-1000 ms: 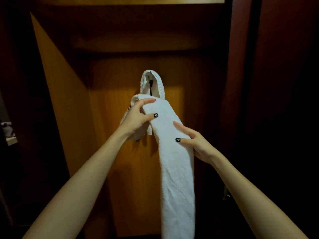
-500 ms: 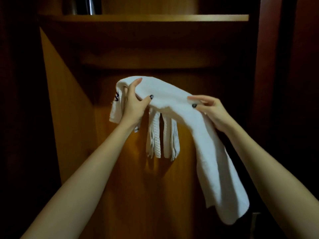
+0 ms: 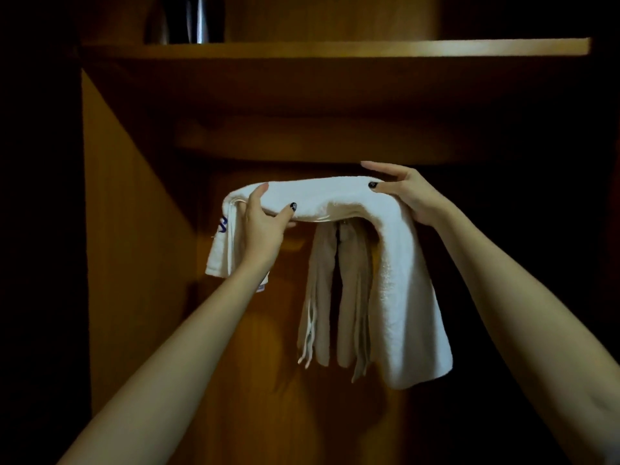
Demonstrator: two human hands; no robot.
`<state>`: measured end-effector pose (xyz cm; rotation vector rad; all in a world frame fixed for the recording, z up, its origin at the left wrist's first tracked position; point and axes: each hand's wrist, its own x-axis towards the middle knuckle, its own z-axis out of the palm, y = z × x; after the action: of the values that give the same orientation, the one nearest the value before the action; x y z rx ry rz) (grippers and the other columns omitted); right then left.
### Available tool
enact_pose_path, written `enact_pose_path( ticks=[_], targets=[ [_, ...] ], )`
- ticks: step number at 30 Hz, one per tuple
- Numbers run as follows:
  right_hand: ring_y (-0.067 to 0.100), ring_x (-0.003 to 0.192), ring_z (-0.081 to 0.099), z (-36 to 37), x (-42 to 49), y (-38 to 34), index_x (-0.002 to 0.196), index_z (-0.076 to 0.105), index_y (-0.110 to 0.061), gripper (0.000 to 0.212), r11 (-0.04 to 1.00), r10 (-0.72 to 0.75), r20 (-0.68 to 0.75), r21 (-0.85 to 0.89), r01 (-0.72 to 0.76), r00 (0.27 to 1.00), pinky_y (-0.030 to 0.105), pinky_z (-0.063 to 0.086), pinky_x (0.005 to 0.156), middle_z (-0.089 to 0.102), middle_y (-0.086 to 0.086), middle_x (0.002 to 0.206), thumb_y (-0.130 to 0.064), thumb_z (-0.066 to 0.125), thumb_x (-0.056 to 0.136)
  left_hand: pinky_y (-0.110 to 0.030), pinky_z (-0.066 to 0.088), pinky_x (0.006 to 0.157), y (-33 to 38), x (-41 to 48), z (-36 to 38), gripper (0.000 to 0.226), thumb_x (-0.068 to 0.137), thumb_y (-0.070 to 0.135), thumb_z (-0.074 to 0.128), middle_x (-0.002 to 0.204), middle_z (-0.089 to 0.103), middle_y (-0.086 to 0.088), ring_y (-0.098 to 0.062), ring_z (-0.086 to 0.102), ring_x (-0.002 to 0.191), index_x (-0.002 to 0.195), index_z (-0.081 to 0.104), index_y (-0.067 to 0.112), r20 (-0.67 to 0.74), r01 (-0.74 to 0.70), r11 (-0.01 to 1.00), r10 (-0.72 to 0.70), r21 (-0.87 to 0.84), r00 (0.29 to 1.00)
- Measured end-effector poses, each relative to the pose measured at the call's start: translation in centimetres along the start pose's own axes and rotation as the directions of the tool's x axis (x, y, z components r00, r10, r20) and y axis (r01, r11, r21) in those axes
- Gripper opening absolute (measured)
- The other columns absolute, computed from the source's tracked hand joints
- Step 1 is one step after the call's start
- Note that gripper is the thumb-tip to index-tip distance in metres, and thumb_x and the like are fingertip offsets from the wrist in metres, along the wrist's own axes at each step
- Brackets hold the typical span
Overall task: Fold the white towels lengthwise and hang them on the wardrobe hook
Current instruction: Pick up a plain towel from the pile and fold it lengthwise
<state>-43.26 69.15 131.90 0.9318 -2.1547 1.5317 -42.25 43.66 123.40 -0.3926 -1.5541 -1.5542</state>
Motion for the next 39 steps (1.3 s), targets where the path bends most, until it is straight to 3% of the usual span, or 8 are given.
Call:
enact_pose_path(
  ticks=[8,11,17,21,27,31,33,39],
  targets=[
    [0.013,0.080,0.071,3.1,1.5,6.4,0.101,0.075,-0.034,0.033,0.992,0.083,-0.020,0.098,-0.081,0.996,0.023,0.057,0.062,0.075,-0.002,0.101,-0.008,0.056,0.094,-0.035,0.060,0.071,-5.2,-1.7,-1.9,0.046,0.093,0.027,0.059,0.129,0.047,-0.007,0.002,0.066,0.083,0.137,0.045,0.026,0.067,0.066,0.994,-0.072,0.091,0.995],
    [0.013,0.080,0.070,3.9,1.2,7.6,0.103,0.074,-0.032,0.026,0.987,0.087,-0.059,0.142,-0.078,0.994,0.025,0.057,0.063,0.074,0.000,0.103,-0.013,0.058,0.095,-0.025,0.057,0.059,-6.8,-3.9,-2.1,0.042,0.093,0.028,0.060,0.121,0.057,-0.005,-0.010,0.069,0.080,0.133,0.049,0.030,0.114,0.094,0.989,-0.107,0.118,0.988],
    [0.001,0.098,0.060,6.4,-0.5,8.4,0.133,0.056,-0.024,0.035,0.992,-0.061,-0.321,-0.125,0.022,0.945,0.018,0.051,0.079,0.061,-0.002,0.119,-0.026,0.053,0.099,-0.039,0.055,0.045,-8.0,-7.4,-1.7,0.031,0.092,0.023,0.059,0.076,0.067,0.000,-0.015,0.066,0.053,0.123,0.059,0.024,0.208,0.020,0.975,-0.067,0.221,0.976],
    [-0.012,0.106,0.048,8.4,-4.6,8.4,0.137,0.049,-0.027,0.038,0.962,-0.206,-0.502,-0.260,0.081,0.840,0.005,0.041,0.083,0.052,-0.003,0.128,-0.033,0.046,0.099,-0.029,0.038,0.044,-8.2,-8.2,-1.2,0.031,0.093,0.015,0.058,0.058,0.058,-0.008,-0.020,0.049,0.044,0.124,0.062,0.016,0.228,-0.140,0.949,0.076,0.282,0.971],
    [0.009,0.132,0.044,11.6,-9.1,8.6,0.146,0.035,-0.020,0.059,0.872,-0.348,-0.337,-0.458,0.171,0.875,0.033,0.042,0.107,0.044,-0.002,0.146,-0.039,0.055,0.094,-0.008,0.036,0.080,-7.3,-7.0,0.5,0.048,0.085,0.041,0.060,0.112,0.040,0.016,0.004,0.042,0.099,0.130,0.050,0.028,0.143,-0.249,0.906,0.212,0.342,0.967],
    [0.016,0.127,0.049,11.5,-9.5,8.8,0.148,0.030,-0.020,0.069,0.794,-0.361,-0.352,-0.602,0.086,0.863,0.043,0.048,0.098,0.047,0.001,0.142,-0.033,0.064,0.090,-0.019,0.037,0.101,-6.5,-5.5,2.4,0.073,0.087,0.041,0.062,0.147,0.026,0.015,-0.002,0.034,0.129,0.147,0.023,0.032,0.410,-0.313,0.894,0.167,0.321,0.897],
    [0.020,0.115,0.056,11.2,-9.2,8.8,0.144,0.035,-0.017,0.064,0.702,-0.433,-0.358,-0.710,0.061,0.827,0.041,0.053,0.088,0.057,0.005,0.129,-0.032,0.064,0.089,-0.036,0.044,0.100,-6.6,-5.6,3.2,0.076,0.088,0.038,0.061,0.153,0.027,0.005,-0.017,0.042,0.130,0.150,0.018,0.026,0.448,-0.392,0.820,0.189,0.417,0.874],
    [0.028,0.074,0.063,10.2,-7.5,7.4,0.121,0.055,-0.007,0.038,0.381,-0.534,-0.233,-0.924,-0.014,0.813,0.029,0.041,0.055,0.066,0.009,0.086,-0.020,0.064,0.086,-0.030,0.049,0.067,-6.3,-6.5,3.0,0.050,0.095,0.005,0.048,0.135,0.053,-0.019,-0.033,0.066,0.090,0.143,0.036,0.002,0.372,-0.534,0.688,0.389,0.491,0.843]
  ],
)
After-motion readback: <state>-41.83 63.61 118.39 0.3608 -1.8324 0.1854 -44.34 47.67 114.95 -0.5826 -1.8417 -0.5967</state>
